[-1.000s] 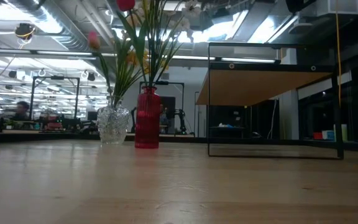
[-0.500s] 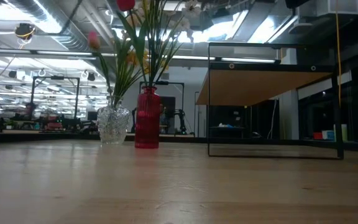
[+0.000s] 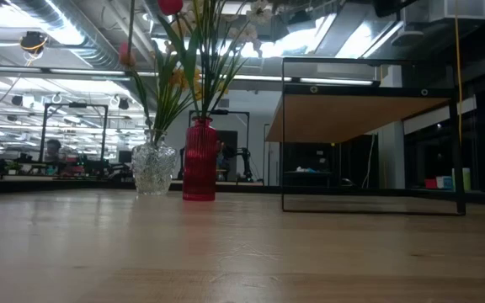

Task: Pick and place flowers into a vace then onto a shelf
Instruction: Put the black tulip into the transparent vase

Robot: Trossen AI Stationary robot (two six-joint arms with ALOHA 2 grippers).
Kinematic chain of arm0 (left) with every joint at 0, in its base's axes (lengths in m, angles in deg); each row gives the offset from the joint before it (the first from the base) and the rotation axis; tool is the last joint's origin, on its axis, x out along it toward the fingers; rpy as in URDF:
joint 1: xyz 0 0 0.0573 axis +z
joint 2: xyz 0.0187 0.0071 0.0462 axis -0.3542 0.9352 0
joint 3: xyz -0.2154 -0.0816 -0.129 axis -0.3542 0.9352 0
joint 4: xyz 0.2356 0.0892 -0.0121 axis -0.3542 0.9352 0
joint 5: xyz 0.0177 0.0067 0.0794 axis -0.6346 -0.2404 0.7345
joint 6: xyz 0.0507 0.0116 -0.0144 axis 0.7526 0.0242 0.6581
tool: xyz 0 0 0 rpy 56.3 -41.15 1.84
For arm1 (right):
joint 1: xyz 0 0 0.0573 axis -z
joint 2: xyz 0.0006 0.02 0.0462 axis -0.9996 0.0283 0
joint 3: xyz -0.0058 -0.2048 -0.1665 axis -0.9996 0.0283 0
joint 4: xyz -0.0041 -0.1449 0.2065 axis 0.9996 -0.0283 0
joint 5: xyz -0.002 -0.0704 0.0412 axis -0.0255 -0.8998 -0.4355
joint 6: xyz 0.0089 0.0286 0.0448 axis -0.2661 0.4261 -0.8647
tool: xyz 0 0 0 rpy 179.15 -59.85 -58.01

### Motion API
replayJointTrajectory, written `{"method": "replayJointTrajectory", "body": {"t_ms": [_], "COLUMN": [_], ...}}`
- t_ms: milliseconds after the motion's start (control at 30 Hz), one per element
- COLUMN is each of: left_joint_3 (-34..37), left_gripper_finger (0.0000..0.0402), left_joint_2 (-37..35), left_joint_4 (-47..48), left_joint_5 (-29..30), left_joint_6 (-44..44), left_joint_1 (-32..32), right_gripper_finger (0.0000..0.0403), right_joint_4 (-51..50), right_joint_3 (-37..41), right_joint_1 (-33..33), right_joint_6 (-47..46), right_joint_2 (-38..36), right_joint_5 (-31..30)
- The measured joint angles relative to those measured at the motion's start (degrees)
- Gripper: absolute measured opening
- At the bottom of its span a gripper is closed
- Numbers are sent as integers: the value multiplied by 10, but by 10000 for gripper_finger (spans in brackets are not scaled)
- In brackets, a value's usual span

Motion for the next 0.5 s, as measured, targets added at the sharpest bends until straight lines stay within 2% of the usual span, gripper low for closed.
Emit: {"method": "replayJointTrajectory", "body": {"t_ms": [400,500], "left_joint_3": [104,125], "left_gripper_finger": [3,3], "left_joint_2": [-36,-42], "left_joint_4": [-184,-192], "left_joint_5": [15,9], "left_joint_6": [123,126], "left_joint_1": [64,88], "right_gripper_finger": [5,5], "right_joint_4": [11,30], "right_joint_3": [0,0], "right_joint_1": [74,83], "right_joint_6": [25,16], "right_joint_2": [0,0], "right_joint_5": [1,23]}}
